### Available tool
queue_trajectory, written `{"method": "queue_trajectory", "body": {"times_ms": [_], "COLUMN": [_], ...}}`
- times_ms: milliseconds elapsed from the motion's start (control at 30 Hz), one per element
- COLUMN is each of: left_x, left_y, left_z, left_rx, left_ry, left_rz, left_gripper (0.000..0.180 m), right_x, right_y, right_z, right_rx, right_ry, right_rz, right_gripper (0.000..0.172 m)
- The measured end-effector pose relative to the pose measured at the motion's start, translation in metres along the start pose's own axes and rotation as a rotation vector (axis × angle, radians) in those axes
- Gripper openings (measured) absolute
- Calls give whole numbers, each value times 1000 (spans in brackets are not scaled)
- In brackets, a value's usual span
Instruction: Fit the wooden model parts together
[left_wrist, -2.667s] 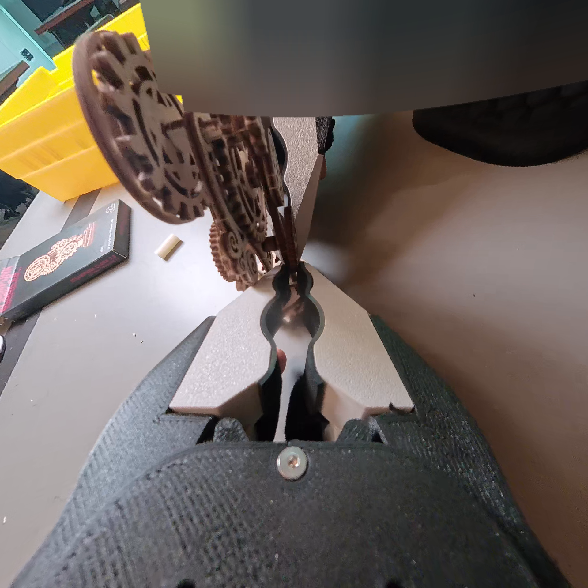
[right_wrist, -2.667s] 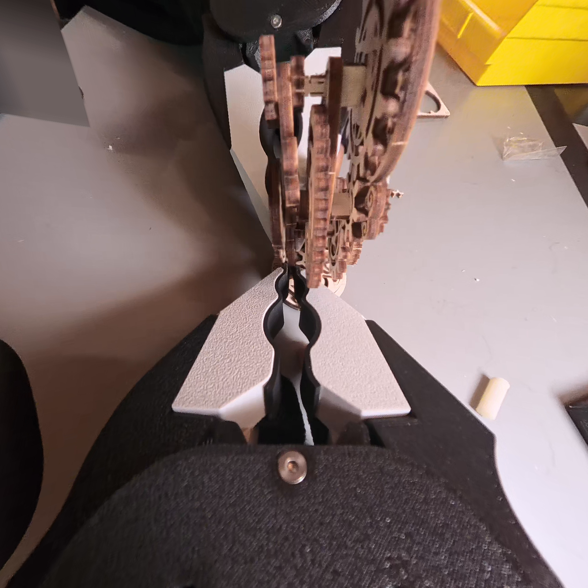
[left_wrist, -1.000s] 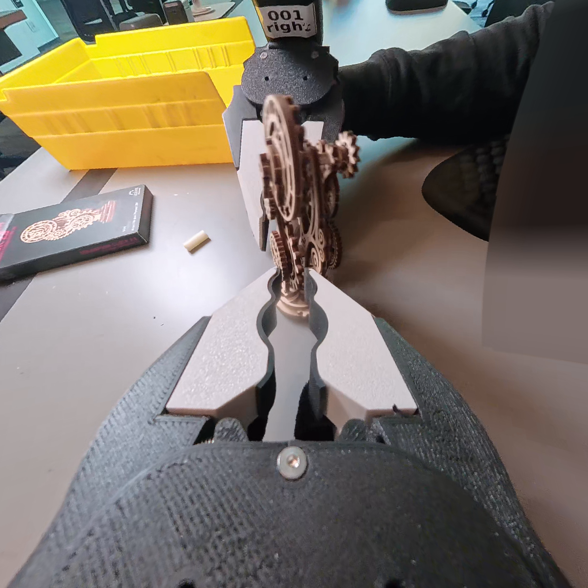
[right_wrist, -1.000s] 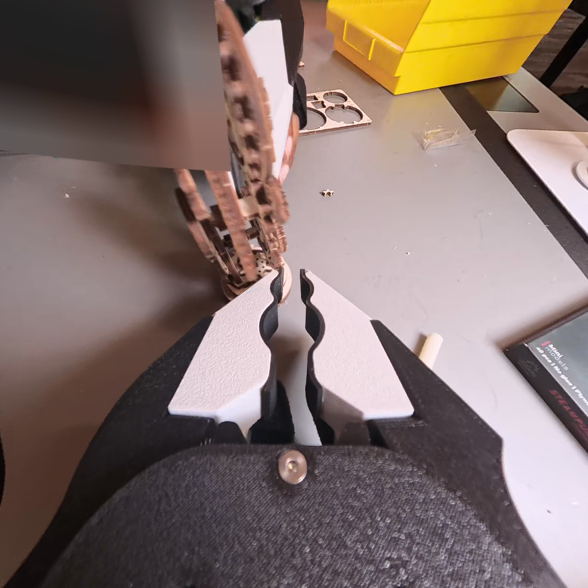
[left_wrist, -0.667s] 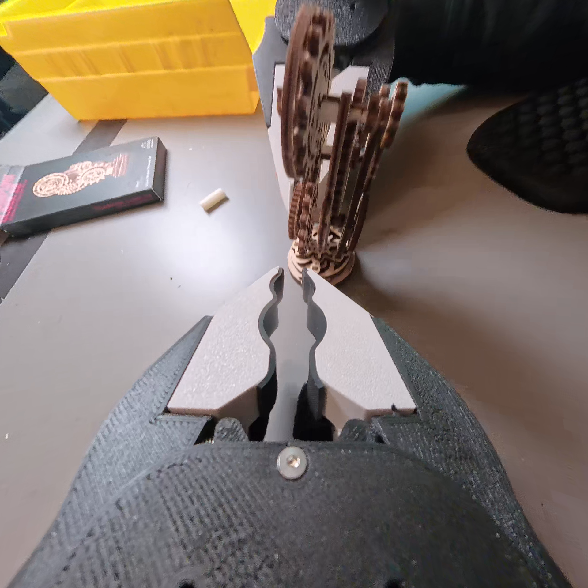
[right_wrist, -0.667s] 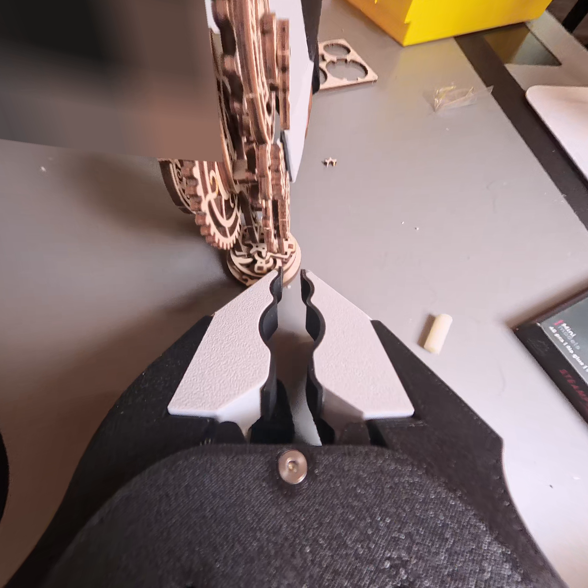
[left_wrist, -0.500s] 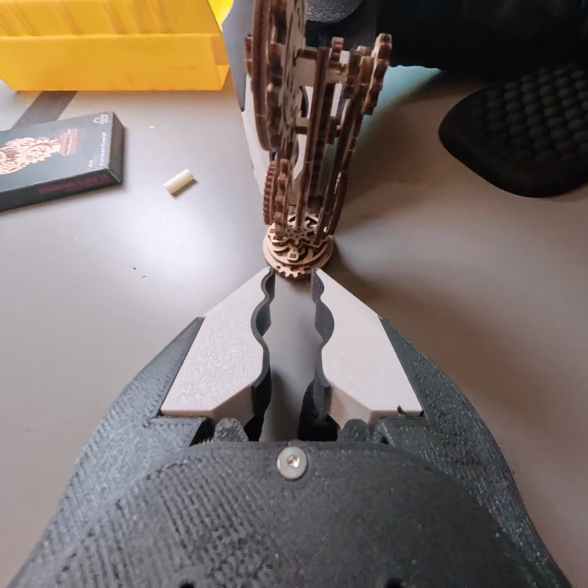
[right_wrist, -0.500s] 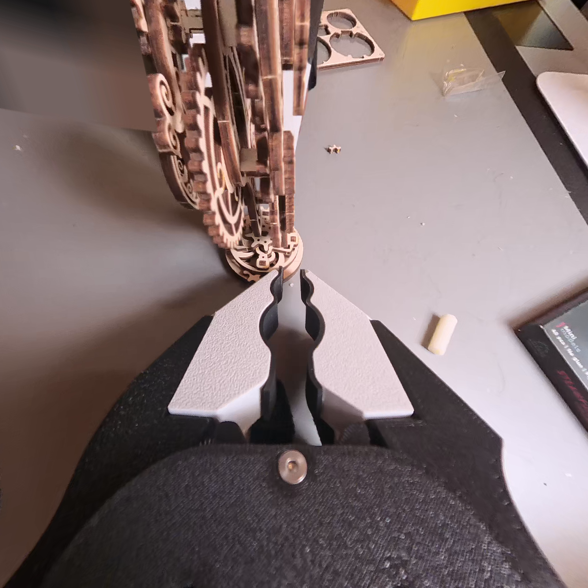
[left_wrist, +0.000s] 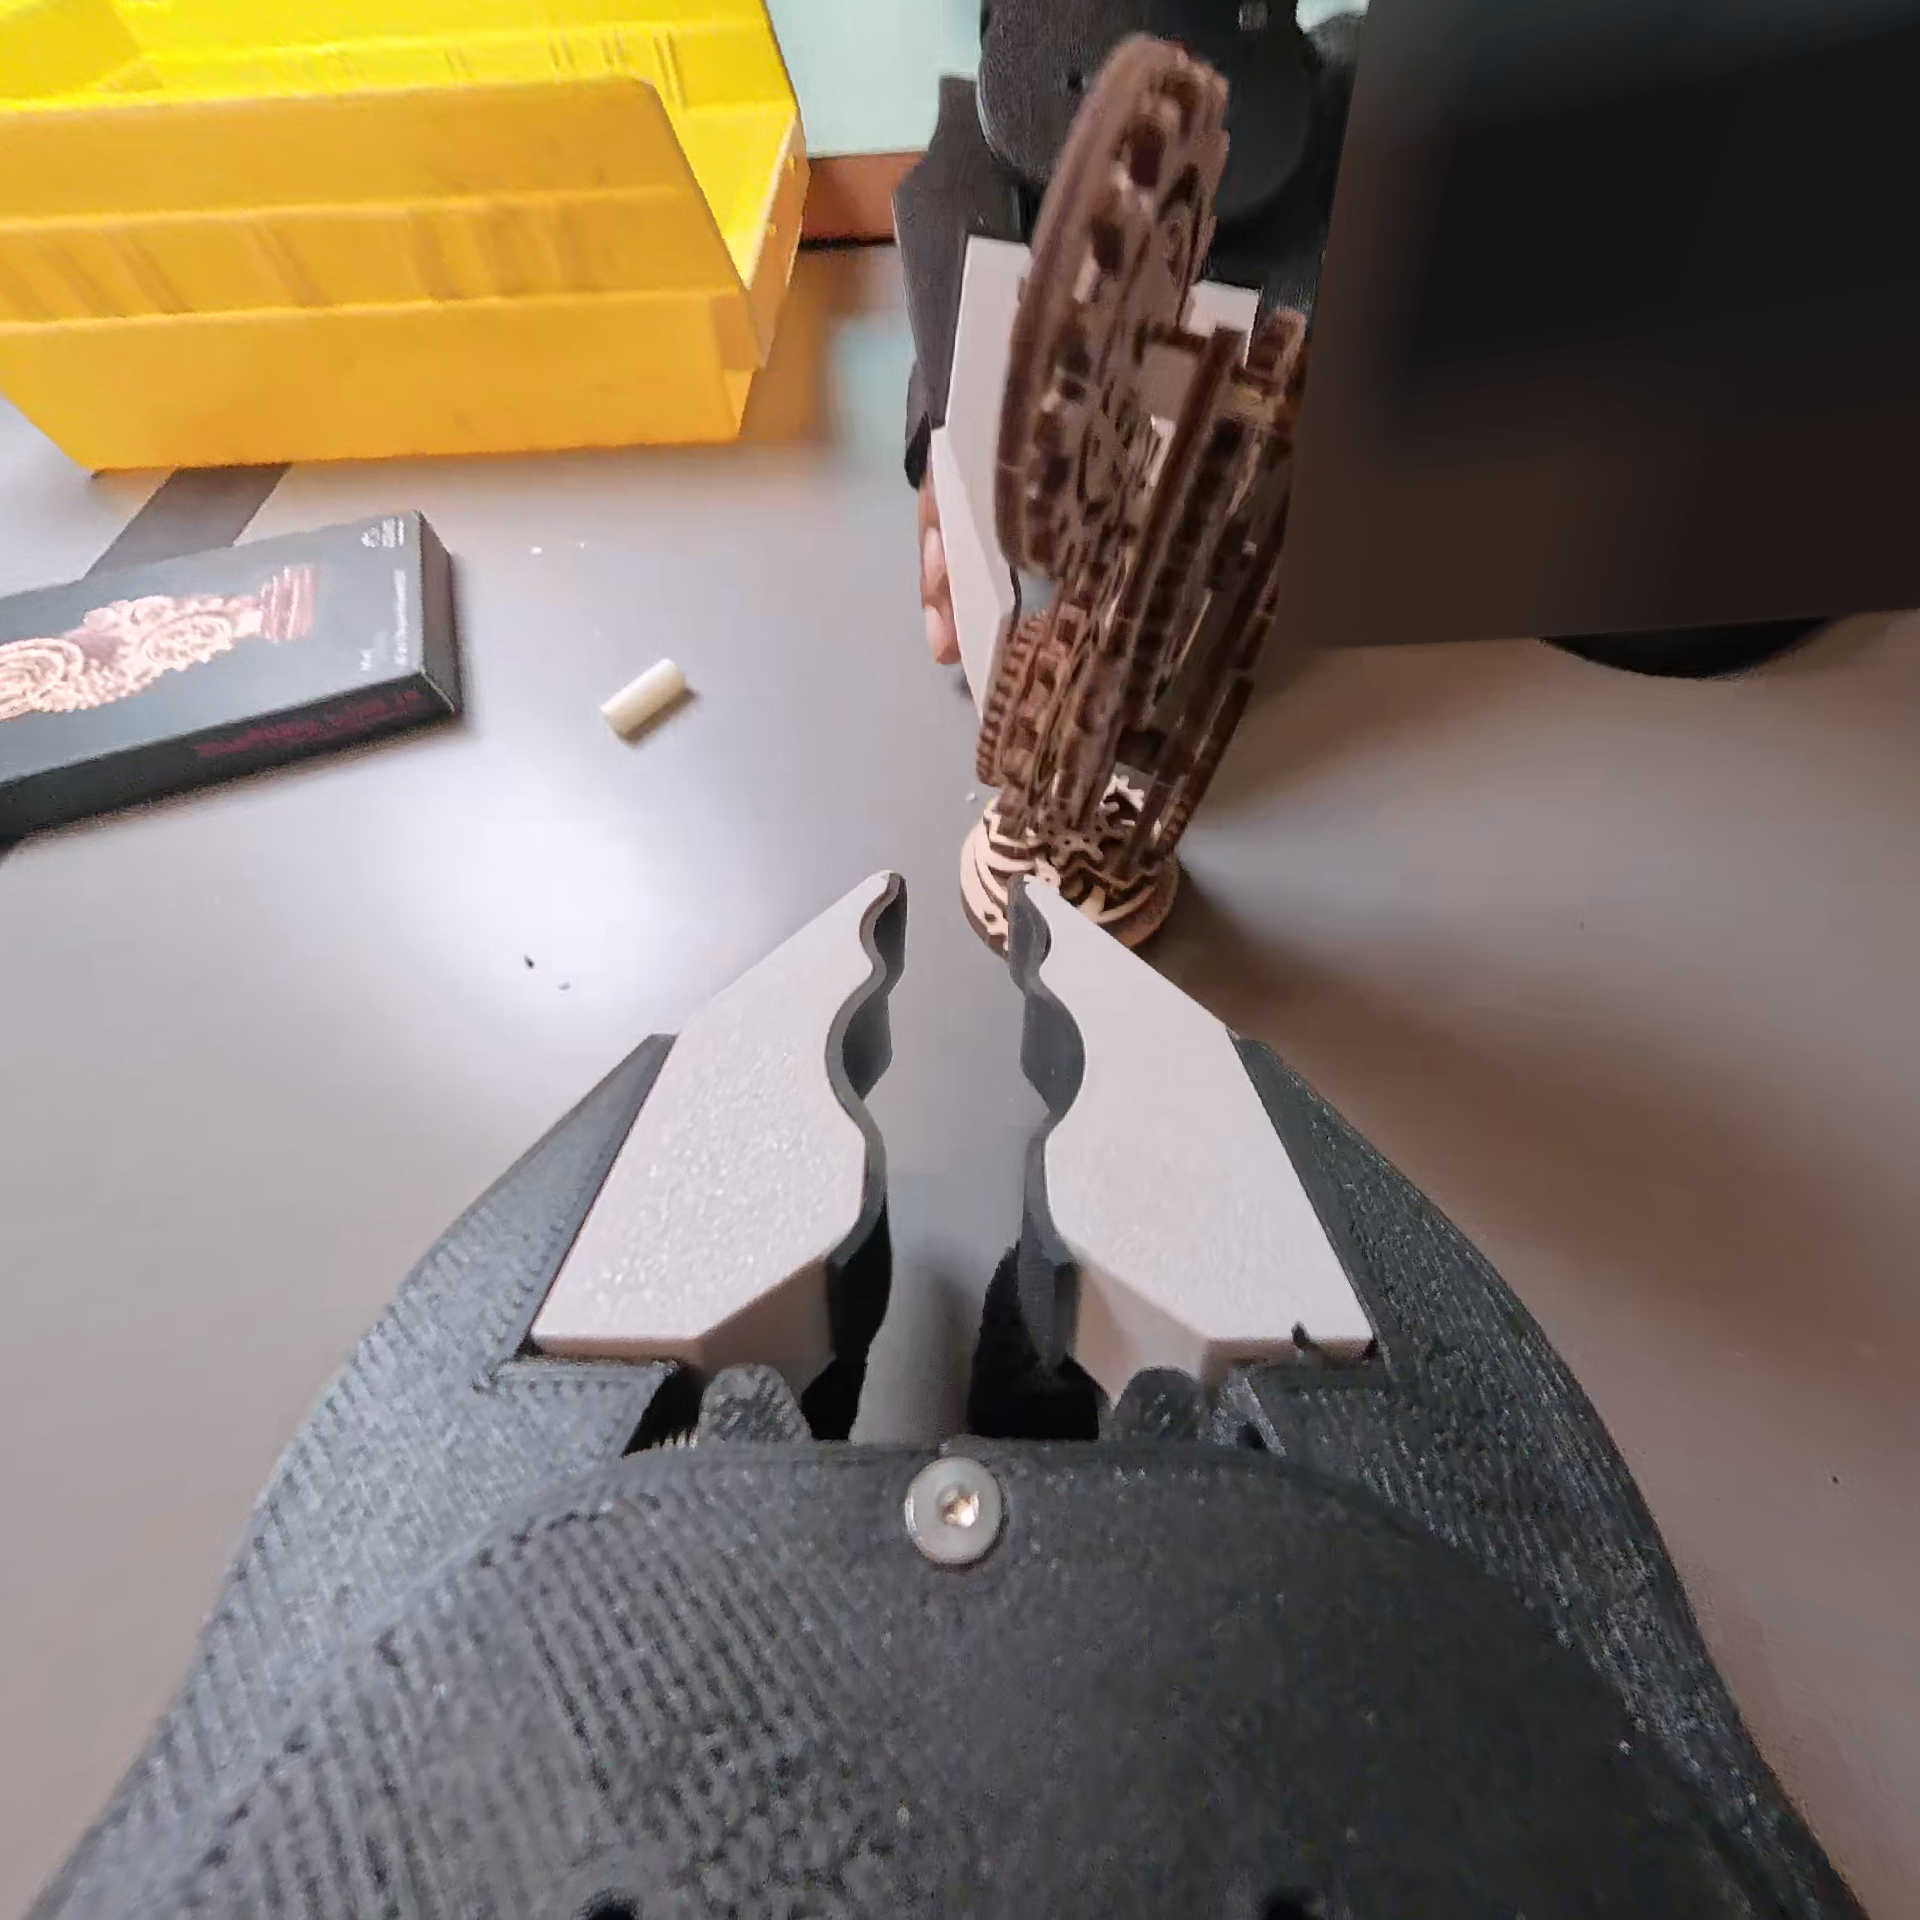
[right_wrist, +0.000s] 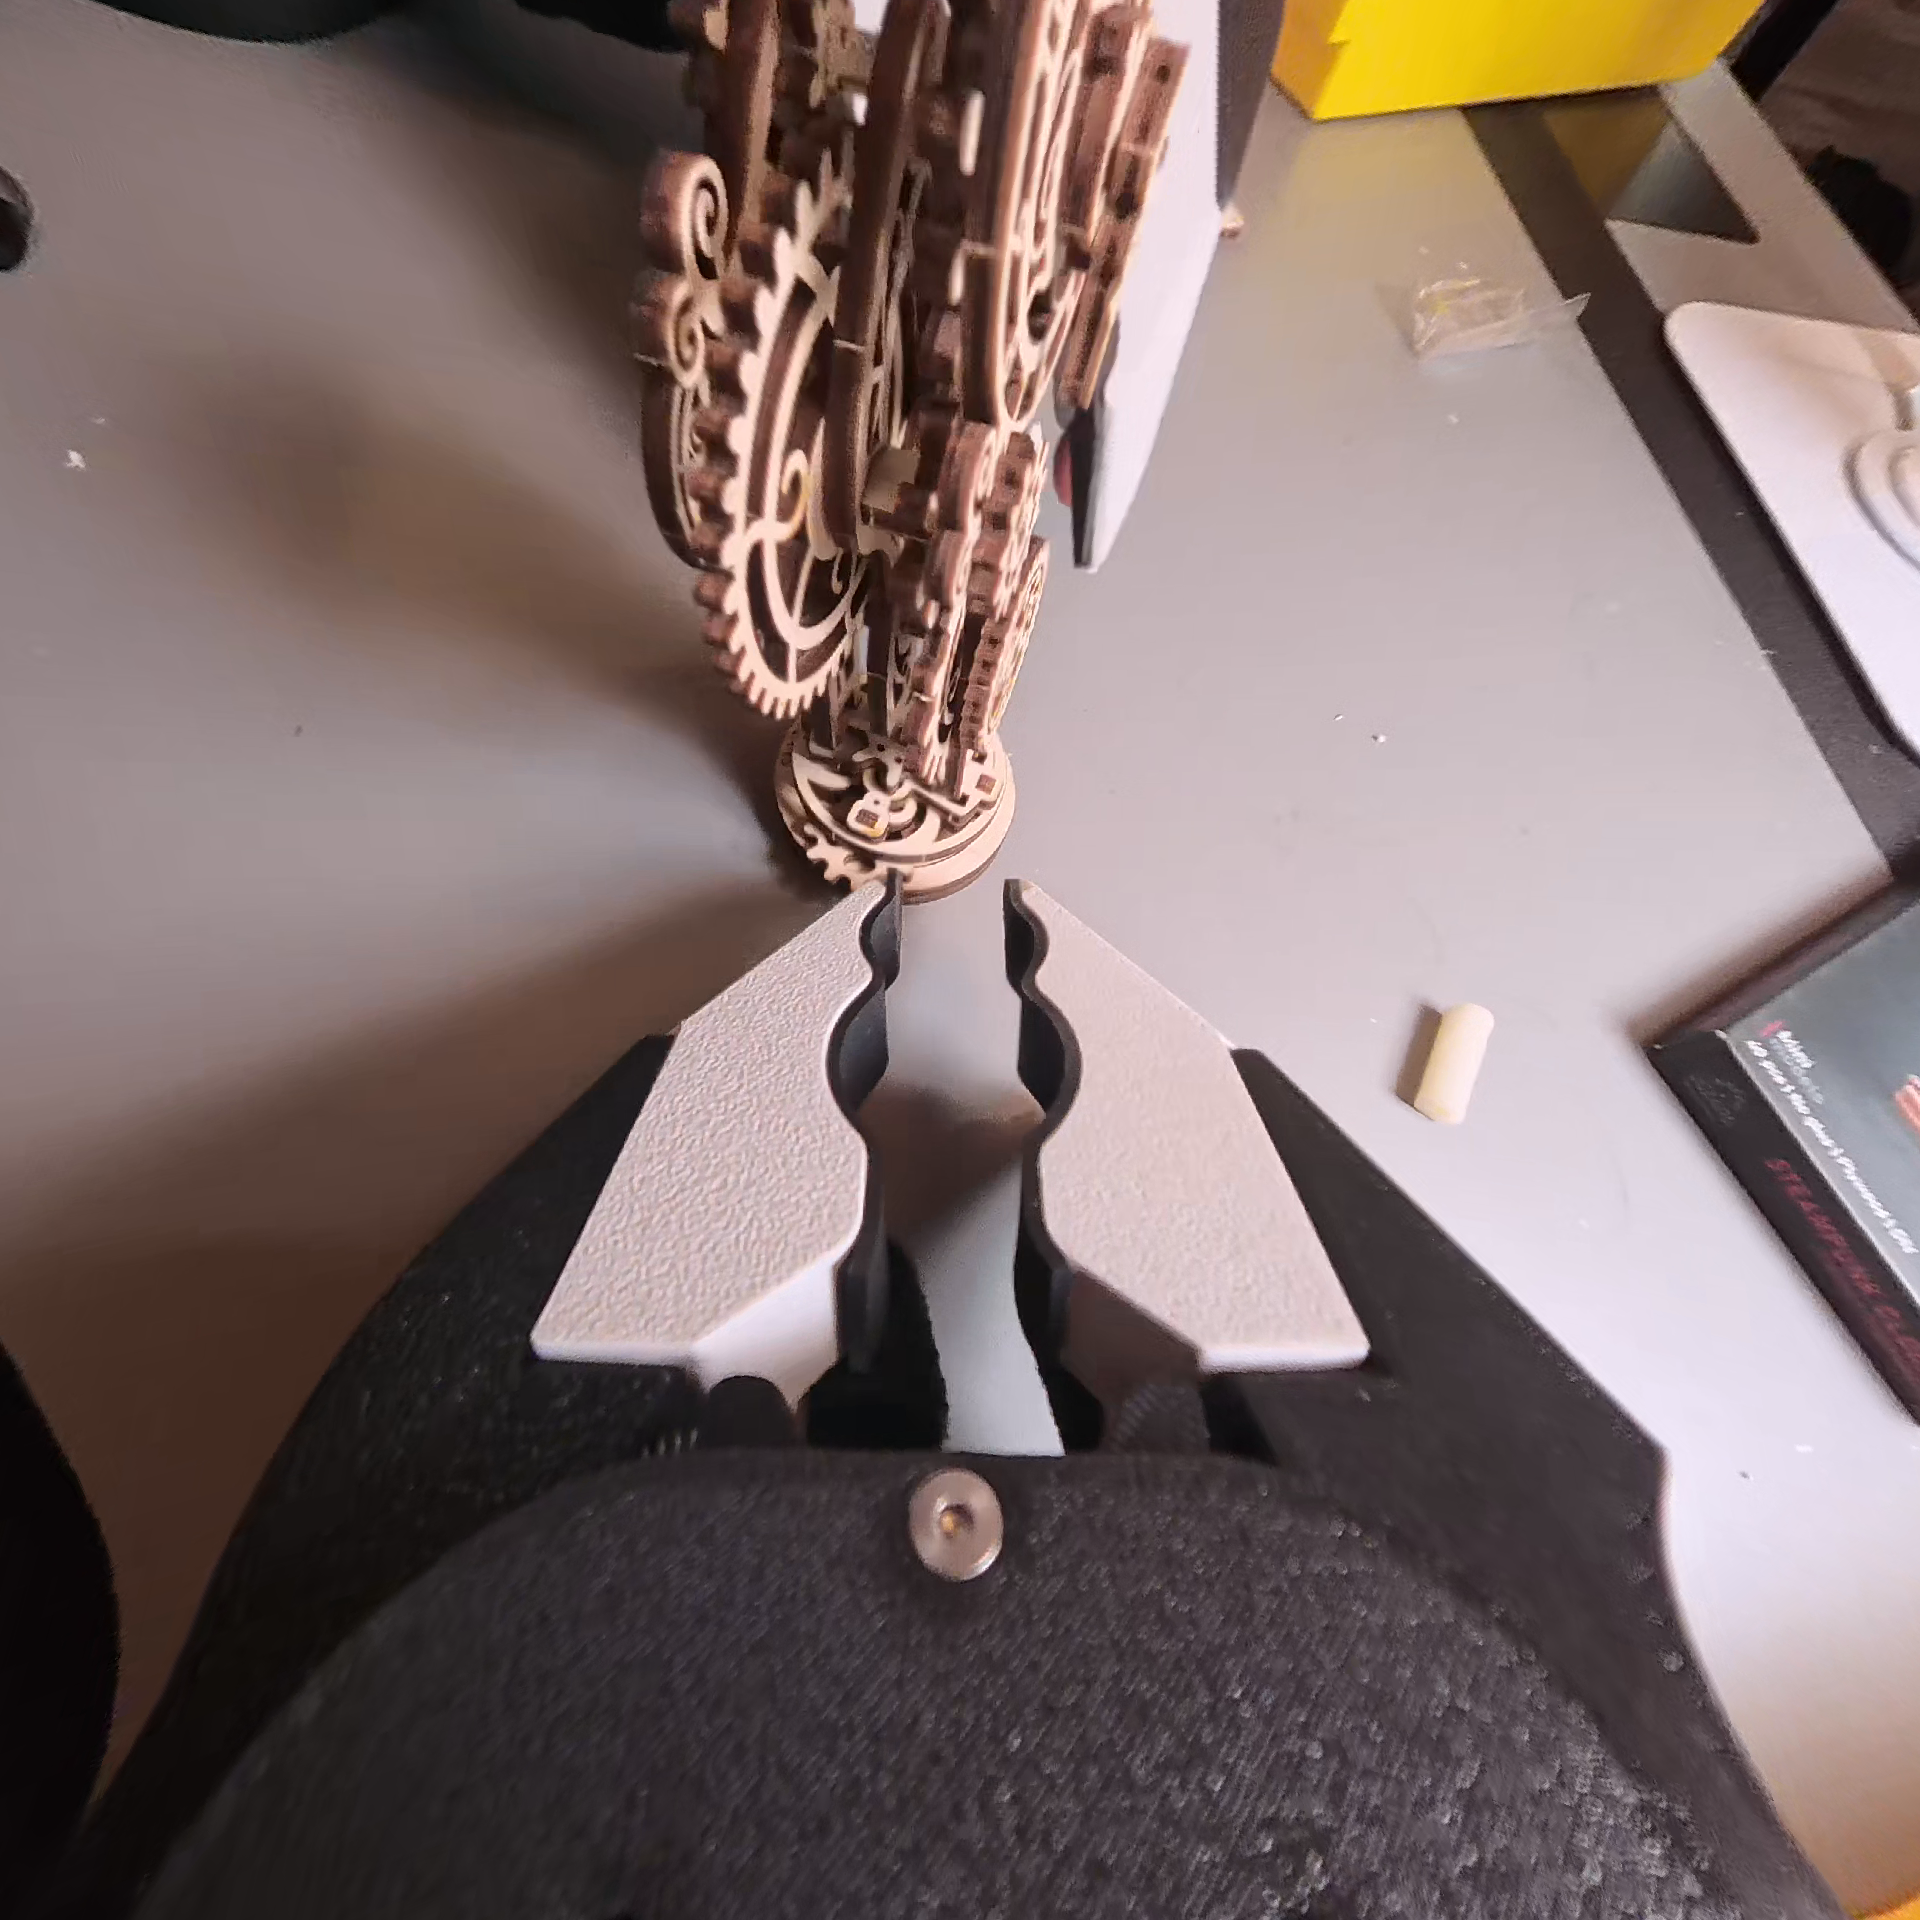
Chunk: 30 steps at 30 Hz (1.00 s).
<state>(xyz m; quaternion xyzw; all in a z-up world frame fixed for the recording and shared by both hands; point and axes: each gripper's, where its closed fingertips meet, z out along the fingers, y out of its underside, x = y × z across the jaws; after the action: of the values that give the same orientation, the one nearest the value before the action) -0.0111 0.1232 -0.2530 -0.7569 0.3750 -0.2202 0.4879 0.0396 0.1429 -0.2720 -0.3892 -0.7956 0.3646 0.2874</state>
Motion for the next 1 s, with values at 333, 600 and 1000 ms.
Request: {"method": "queue_trajectory", "body": {"times_ms": [333, 600, 1000], "left_x": [12, 19, 19], "left_y": [-7, -11, -10], "left_z": [19, 19, 20], "left_rx": [-10, 8, -1], "left_ry": [212, 219, 188], "left_rz": [83, 106, 88], "left_gripper": [23, 24, 20], "right_x": [1, 0, 5], "right_y": [-16, -26, -25], "right_z": [4, 1, 5], "right_rx": [80, 130, 120], "right_ry": [160, 134, 127], "right_rz": [23, 30, 51], "right_gripper": [17, 16, 10]}}
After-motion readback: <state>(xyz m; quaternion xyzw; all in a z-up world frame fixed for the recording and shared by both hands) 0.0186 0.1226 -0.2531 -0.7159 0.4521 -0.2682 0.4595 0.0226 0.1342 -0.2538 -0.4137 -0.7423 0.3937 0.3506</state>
